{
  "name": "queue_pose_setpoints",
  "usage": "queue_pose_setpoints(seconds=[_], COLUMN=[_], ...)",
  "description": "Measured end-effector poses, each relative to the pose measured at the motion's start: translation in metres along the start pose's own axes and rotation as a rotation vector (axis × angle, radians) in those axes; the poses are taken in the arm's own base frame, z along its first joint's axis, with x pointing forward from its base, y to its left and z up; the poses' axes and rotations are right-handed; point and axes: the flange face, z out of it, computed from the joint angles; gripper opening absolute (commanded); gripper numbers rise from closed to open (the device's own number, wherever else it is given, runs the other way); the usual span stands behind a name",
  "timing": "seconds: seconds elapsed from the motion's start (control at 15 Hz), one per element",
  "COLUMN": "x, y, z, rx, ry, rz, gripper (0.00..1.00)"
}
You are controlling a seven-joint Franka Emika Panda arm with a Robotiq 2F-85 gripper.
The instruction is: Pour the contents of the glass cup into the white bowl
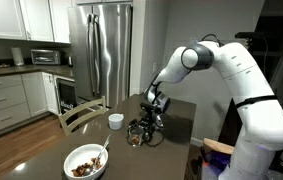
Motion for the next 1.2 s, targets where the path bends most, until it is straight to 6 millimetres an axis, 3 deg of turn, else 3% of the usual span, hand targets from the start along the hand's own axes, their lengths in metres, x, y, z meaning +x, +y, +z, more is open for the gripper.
queue_pose_setpoints(seconds=[0.67, 0.73, 0.8, 1.0, 1.2], x=[0.0, 0.0, 0.0, 0.0, 0.0], y=[-0.001, -0.001, -0.002, -0.002, -0.001], z=[0.022, 0.023, 0.024, 0.026, 0.026], rx=[-0.033, -0.035, -0.037, -0.04, -0.04], ry=[-0.035, -0.037, -0.039, -0.043, -0.044], rz=[0.003, 0.002, 0.002, 0.002, 0.003], gripper=[0.99, 0.75, 0.74, 0.59, 0.59])
